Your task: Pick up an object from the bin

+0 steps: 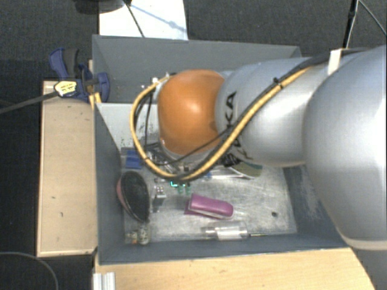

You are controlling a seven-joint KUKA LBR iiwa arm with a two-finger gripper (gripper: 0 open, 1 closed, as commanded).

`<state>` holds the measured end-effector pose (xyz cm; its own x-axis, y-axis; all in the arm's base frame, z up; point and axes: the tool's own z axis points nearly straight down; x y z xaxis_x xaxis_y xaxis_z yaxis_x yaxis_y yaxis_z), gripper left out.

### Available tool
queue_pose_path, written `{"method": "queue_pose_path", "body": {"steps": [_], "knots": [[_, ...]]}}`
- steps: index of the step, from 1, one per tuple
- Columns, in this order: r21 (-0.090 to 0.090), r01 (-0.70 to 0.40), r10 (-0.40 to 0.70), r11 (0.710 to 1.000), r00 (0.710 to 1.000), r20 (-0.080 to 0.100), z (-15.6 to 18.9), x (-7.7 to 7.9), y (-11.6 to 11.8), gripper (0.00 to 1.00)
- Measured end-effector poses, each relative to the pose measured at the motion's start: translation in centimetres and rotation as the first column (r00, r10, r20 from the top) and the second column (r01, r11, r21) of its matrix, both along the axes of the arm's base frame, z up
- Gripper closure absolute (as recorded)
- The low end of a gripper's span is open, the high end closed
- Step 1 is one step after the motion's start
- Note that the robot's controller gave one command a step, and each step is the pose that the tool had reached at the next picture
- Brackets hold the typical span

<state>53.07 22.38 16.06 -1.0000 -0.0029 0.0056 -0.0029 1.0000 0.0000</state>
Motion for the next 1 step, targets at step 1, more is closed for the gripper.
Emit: {"method": "queue_pose_path", "body": {"steps": [1], "knots": [[0.003, -0.114, 0.114, 0.993, 0.993, 0.022, -6.35, -3.95, 2.66, 0.0]]}}
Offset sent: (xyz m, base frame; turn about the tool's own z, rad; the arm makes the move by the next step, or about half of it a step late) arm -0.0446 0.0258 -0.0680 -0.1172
